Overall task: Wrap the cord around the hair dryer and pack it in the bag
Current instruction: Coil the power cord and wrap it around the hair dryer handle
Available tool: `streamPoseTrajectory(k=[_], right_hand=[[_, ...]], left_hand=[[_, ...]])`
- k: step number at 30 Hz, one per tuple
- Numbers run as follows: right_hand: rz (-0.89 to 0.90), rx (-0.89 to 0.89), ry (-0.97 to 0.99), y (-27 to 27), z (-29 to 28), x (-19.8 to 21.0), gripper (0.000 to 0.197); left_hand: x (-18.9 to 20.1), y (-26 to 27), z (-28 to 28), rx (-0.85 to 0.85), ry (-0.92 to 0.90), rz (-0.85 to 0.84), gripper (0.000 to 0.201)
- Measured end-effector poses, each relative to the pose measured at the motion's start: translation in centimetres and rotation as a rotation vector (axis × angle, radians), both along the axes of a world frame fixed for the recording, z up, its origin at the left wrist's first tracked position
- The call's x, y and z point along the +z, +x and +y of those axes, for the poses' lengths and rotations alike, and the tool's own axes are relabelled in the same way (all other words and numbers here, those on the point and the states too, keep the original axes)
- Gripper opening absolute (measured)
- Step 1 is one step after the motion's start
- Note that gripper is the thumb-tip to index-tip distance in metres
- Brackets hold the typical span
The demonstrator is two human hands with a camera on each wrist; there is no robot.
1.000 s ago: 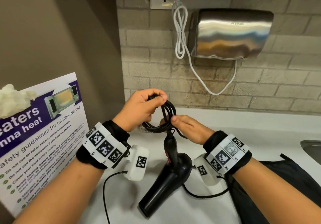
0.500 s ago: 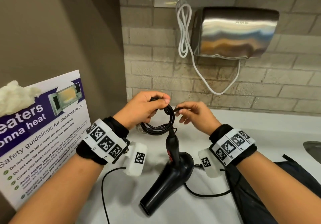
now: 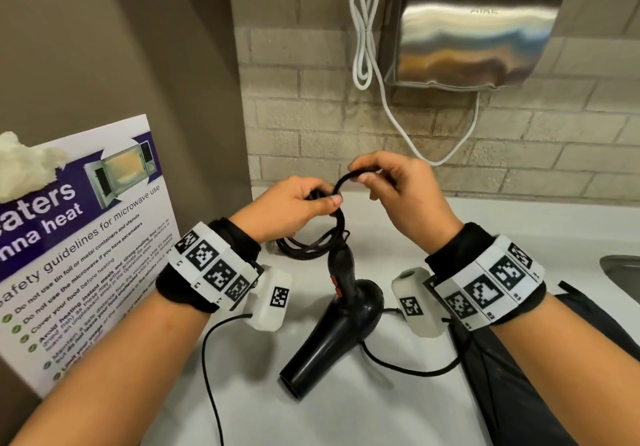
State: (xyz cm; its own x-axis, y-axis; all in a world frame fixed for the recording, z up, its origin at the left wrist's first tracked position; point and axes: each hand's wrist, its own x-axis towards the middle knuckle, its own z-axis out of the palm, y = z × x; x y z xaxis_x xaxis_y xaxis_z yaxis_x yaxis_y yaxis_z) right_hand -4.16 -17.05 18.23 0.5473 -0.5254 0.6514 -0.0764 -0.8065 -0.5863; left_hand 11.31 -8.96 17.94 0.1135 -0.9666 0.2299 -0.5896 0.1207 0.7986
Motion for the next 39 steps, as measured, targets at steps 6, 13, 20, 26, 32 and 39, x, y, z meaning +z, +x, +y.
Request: streamPoseTrajectory(k=[6, 13, 20, 26, 32, 39], right_hand=[[0.422, -0.094, 0.062, -3.2, -0.5, -1.4, 0.02], [0.328, -0.109, 0.31, -5.0, -0.1, -3.3, 0.02], [0.059, -0.013, 0.428, -4.6, -0.6, -3.2, 0.024], [0.464, -0.211, 0.508, -4.7, -2.3, -9.1, 0.014], [1.538, -0.303, 0.447, -4.7, -2.4, -15.7, 0.039], [1.534, -0.396, 0.243, -4.6, -3.9, -17.3, 0.017]], left_hand=[[-1.0, 2.1, -1.2, 0.232, -0.203, 0.031, 0.018], [-0.1, 2.0, -1.9, 0.252, -0.309, 0.135, 0.018], [1.9, 1.0, -2.2, 0.219, -0.365, 0.204, 0.024], [2.3, 1.2, -2.1, 0.214, -0.351, 0.263, 0.019], [2.3, 0.7, -1.7, 0.214, -0.347, 0.28, 0.024], [2.0, 0.2, -1.2, 0.173, -0.335, 0.359, 0.017]])
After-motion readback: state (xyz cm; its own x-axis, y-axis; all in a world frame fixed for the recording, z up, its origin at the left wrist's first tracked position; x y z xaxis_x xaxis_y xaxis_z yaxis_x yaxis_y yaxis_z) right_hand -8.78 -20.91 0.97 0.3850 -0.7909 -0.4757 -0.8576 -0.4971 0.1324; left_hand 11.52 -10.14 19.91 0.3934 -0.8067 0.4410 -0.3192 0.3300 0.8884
